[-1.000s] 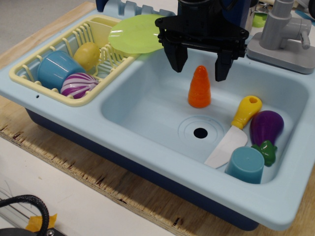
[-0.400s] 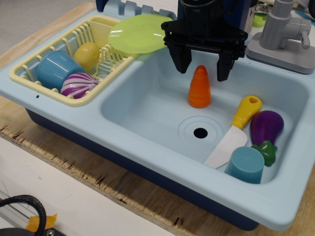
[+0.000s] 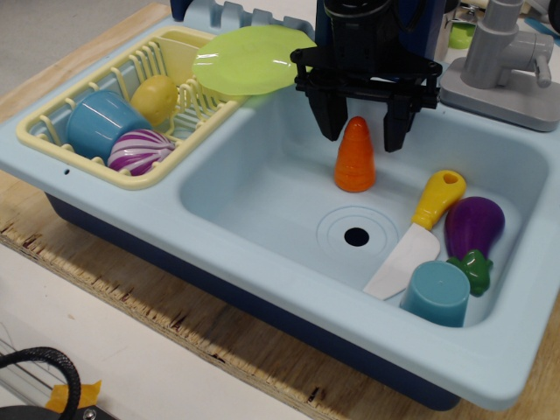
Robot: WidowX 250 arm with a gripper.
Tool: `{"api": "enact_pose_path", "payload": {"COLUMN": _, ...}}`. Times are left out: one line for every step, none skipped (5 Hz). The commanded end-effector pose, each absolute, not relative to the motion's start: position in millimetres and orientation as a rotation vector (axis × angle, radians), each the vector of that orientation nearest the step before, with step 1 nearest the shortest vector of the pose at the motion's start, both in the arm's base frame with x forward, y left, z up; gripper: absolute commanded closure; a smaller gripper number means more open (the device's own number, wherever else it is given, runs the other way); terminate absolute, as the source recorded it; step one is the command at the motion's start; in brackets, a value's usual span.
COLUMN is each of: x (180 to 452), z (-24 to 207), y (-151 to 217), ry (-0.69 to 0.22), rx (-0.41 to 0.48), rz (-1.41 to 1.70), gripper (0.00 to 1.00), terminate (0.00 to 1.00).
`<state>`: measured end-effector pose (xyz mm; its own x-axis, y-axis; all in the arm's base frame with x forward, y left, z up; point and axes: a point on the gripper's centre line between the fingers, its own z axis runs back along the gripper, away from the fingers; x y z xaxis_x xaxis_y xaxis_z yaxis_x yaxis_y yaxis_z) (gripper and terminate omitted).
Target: Put carrot on plate
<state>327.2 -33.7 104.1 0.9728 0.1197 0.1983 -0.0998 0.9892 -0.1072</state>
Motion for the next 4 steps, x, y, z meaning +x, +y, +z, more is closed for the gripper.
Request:
{"api": "enact_pose_path", "payload": {"x": 331, "z": 113, "y": -30, "ry": -0.231, "rx": -0.110, "rz": 0.131, "gripper": 1.00, "terminate": 0.00}}
{"api": "enact_pose_path", "payload": {"x": 325, "z": 111, "y": -29, "ry": -0.224, "rx": -0.126, "rz": 0.146, "gripper": 1.00, "terminate": 0.00}}
{"api": "enact_pose_path", "payload": {"x": 319, "z": 123, "y": -33, "ry": -0.224, "rx": -0.117, "rz": 0.154, "gripper": 1.00, "terminate": 0.00}}
{"api": "enact_pose_path", "payload": {"x": 322, "z": 141, "y": -40, "ry": -0.218, "rx": -0.084, "rz": 0.139, "gripper": 1.00, "terminate": 0.00}}
